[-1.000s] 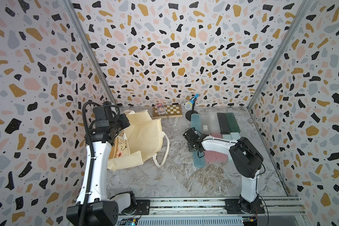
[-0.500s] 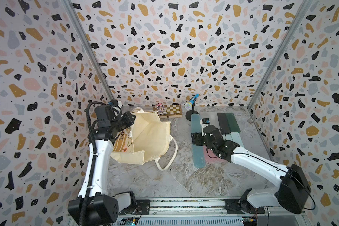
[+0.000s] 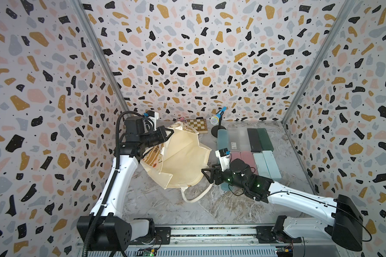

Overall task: Take out the pencil case from the canvas bag
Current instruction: Place the canvas bag at the center of the board.

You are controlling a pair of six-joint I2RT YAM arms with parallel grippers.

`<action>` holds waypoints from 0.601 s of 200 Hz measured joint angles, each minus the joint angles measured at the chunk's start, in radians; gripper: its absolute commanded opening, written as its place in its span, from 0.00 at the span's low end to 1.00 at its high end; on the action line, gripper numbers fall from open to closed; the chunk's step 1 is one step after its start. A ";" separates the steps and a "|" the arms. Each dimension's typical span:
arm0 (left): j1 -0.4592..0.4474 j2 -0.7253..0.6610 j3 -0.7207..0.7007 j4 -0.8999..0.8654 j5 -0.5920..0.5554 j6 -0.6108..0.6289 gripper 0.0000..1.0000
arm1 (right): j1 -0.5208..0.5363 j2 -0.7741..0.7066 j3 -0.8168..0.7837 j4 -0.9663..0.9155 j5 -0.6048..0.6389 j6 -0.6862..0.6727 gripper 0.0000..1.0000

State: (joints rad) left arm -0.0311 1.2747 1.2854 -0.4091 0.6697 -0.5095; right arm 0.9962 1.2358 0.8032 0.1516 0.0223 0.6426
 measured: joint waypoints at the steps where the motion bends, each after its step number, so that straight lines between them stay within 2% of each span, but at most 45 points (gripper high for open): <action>1: -0.002 0.000 0.000 0.000 -0.001 0.000 0.00 | 0.000 0.002 0.000 0.000 0.000 0.002 0.74; 44: -0.050 0.012 0.000 0.000 -0.044 0.000 0.00 | 0.000 0.134 0.002 -0.037 -0.035 0.051 0.66; 88: -0.071 0.012 0.004 0.000 -0.116 -0.014 0.00 | -0.010 0.158 0.011 -0.048 -0.048 0.087 0.67; 120: -0.103 0.011 0.004 0.020 -0.199 -0.068 0.00 | -0.051 0.177 0.017 -0.024 -0.057 0.126 0.68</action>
State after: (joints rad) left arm -0.1345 1.2861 1.2896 -0.3889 0.4709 -0.5777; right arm 0.9451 1.4124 0.8204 0.1280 -0.0349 0.7681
